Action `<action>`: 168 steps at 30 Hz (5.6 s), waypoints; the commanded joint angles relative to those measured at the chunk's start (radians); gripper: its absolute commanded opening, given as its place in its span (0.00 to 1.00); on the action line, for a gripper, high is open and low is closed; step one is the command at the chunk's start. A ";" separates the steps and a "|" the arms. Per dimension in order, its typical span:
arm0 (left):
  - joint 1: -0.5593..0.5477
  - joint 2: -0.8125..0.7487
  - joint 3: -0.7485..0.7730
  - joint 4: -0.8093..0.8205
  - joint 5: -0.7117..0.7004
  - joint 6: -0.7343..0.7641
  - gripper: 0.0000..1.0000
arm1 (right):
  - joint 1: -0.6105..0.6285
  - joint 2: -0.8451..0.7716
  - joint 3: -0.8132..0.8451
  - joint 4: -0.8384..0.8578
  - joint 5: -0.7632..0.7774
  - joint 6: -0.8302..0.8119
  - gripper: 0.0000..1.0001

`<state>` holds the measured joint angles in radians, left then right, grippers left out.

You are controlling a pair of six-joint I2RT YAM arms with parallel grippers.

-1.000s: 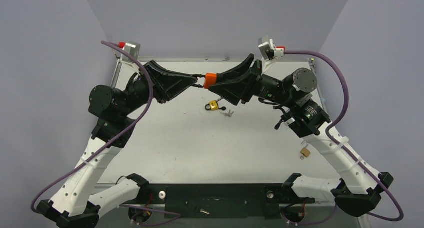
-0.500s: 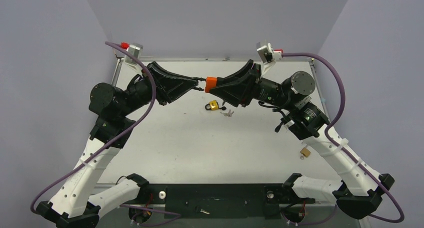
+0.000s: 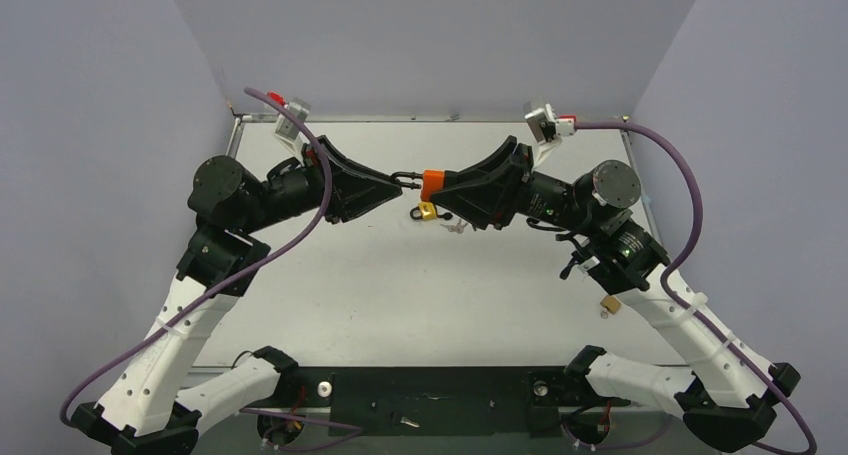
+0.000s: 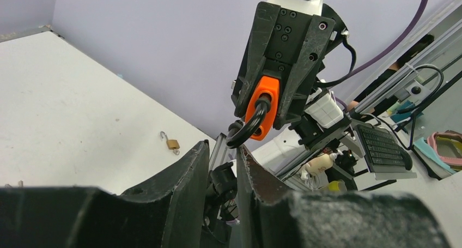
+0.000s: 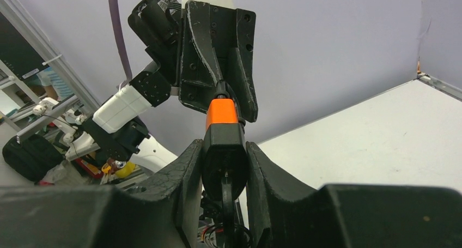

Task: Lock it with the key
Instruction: Lock the lock.

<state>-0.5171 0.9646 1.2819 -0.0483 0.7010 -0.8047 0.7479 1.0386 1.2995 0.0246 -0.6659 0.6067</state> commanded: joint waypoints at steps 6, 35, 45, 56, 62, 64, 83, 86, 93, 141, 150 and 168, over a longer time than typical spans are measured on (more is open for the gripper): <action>0.002 -0.020 0.076 -0.044 0.047 0.102 0.27 | 0.010 -0.027 -0.025 0.071 -0.006 0.026 0.00; -0.072 0.003 0.000 0.108 0.070 0.088 0.00 | 0.097 0.007 0.009 0.016 0.053 -0.011 0.00; -0.167 0.034 -0.006 0.106 0.020 0.101 0.00 | 0.112 0.041 0.023 -0.006 0.079 -0.033 0.00; -0.247 0.081 0.019 0.101 -0.023 0.122 0.00 | 0.128 0.069 0.023 -0.020 0.086 -0.044 0.00; -0.272 0.104 0.043 0.101 -0.035 0.128 0.00 | 0.138 0.084 0.013 -0.022 0.089 -0.054 0.00; -0.275 0.112 0.052 0.103 -0.036 0.128 0.00 | 0.142 0.089 0.010 -0.022 0.089 -0.055 0.00; -0.317 0.141 0.110 0.071 -0.061 0.160 0.00 | 0.159 0.127 0.013 -0.069 0.103 -0.089 0.00; -0.292 0.104 0.093 0.032 -0.163 0.171 0.00 | 0.151 0.106 0.013 -0.092 0.118 -0.108 0.01; -0.077 0.005 0.030 -0.122 -0.354 0.090 0.00 | 0.029 0.006 -0.064 -0.073 0.078 -0.104 0.66; 0.015 0.069 0.055 0.075 0.067 -0.043 0.00 | -0.282 -0.056 -0.377 0.524 -0.272 0.249 0.48; 0.015 0.076 0.052 0.094 0.060 -0.055 0.00 | -0.264 -0.053 -0.379 0.549 -0.283 0.264 0.48; 0.044 0.064 0.017 0.108 0.030 -0.056 0.00 | -0.309 -0.095 -0.434 0.504 -0.249 0.228 0.00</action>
<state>-0.5041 1.0630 1.2766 -0.0299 0.7647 -0.8684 0.4919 0.9859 0.8978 0.4850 -0.9409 0.8516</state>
